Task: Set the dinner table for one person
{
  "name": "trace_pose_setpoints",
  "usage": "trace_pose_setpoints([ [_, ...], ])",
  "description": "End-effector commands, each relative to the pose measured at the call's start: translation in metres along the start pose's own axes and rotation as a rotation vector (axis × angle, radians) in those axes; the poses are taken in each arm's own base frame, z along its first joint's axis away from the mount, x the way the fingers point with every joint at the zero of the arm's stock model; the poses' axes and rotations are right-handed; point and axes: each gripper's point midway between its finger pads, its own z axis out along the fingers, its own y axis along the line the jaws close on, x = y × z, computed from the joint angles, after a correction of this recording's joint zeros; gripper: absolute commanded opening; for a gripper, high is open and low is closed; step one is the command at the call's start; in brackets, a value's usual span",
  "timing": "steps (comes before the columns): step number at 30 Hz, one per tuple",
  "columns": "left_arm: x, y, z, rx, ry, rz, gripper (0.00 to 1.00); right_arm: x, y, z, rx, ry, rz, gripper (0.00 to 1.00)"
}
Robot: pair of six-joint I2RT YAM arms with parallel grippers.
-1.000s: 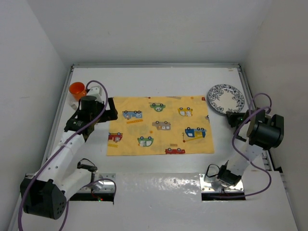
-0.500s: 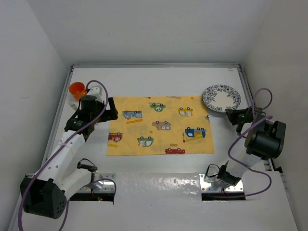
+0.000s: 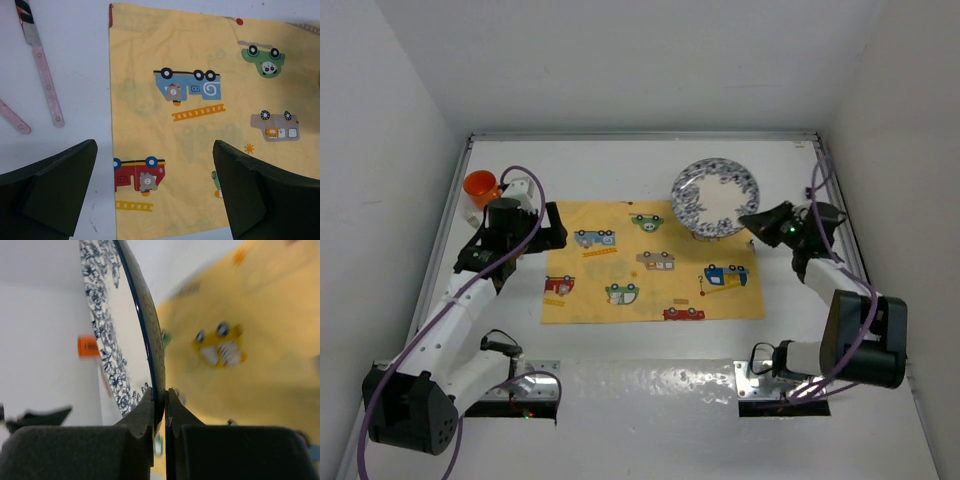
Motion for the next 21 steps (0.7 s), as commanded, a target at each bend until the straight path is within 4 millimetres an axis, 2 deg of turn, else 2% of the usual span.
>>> trace_pose_setpoints([
  [1, -0.012, -0.002, 0.000, 0.013, -0.042, -0.002, 1.00, 0.042, 0.056, -0.001, -0.192, 0.164, -0.140, 0.00],
  [4, -0.013, -0.003, 0.000, 0.016, -0.044, -0.003, 1.00, 0.066, 0.058, 0.002, -0.202, 0.218, -0.148, 0.00],
  [7, -0.013, -0.003, 0.000, 0.015, -0.046, -0.005, 1.00, 0.105, 0.070, 0.009, -0.240, 0.323, -0.172, 0.00],
  [10, -0.013, -0.002, -0.001, 0.014, -0.048, -0.005, 1.00, 0.127, 0.073, 0.016, -0.252, 0.379, -0.195, 0.00],
  [14, -0.013, -0.002, -0.002, 0.013, -0.053, -0.005, 1.00, 0.135, 0.074, 0.026, -0.270, 0.388, -0.190, 0.00],
  [21, -0.013, -0.002, -0.003, 0.014, -0.056, -0.007, 1.00, 0.150, 0.061, 0.035, -0.252, 0.437, -0.183, 0.00],
])
